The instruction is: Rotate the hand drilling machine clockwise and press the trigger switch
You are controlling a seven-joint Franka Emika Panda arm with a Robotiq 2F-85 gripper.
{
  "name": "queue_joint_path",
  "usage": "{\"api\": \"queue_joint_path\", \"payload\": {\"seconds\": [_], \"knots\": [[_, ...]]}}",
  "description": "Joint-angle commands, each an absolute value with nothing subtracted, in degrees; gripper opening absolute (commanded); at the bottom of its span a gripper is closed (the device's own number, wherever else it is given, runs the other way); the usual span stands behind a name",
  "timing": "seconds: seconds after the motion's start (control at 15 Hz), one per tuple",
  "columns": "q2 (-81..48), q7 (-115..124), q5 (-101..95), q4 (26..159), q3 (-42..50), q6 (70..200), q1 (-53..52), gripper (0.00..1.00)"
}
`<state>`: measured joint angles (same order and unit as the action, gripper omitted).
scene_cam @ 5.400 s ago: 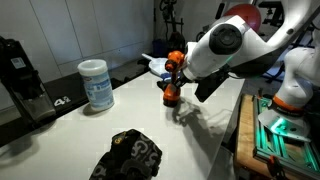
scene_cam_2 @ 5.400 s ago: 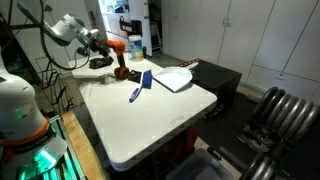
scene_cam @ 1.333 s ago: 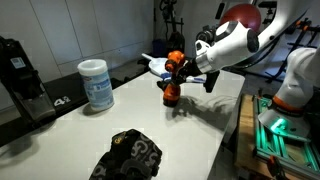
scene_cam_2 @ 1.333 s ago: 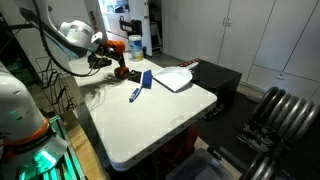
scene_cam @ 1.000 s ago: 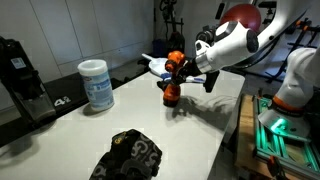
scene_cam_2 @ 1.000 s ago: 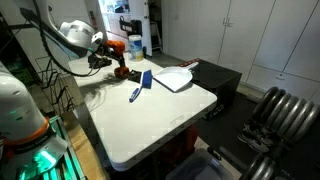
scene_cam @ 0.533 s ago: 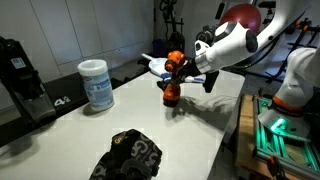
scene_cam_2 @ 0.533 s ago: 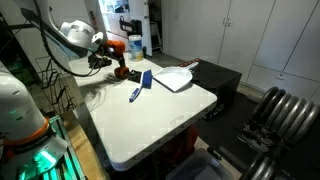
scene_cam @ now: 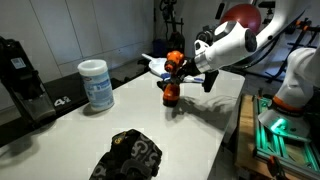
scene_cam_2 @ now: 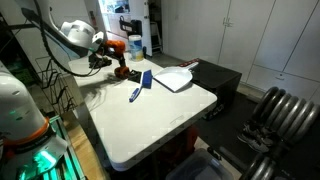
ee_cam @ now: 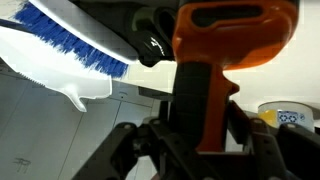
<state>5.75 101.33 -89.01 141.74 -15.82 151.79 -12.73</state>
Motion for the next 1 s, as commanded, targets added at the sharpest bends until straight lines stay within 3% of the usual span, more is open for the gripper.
{"api": "queue_joint_path", "payload": {"seconds": [0.0,0.93], "knots": [[4.6,102.8,-90.7,141.4,-15.6,153.0,-12.5,0.46],[4.3,102.6,-90.2,141.2,-15.6,152.9,-12.5,0.43]]}}
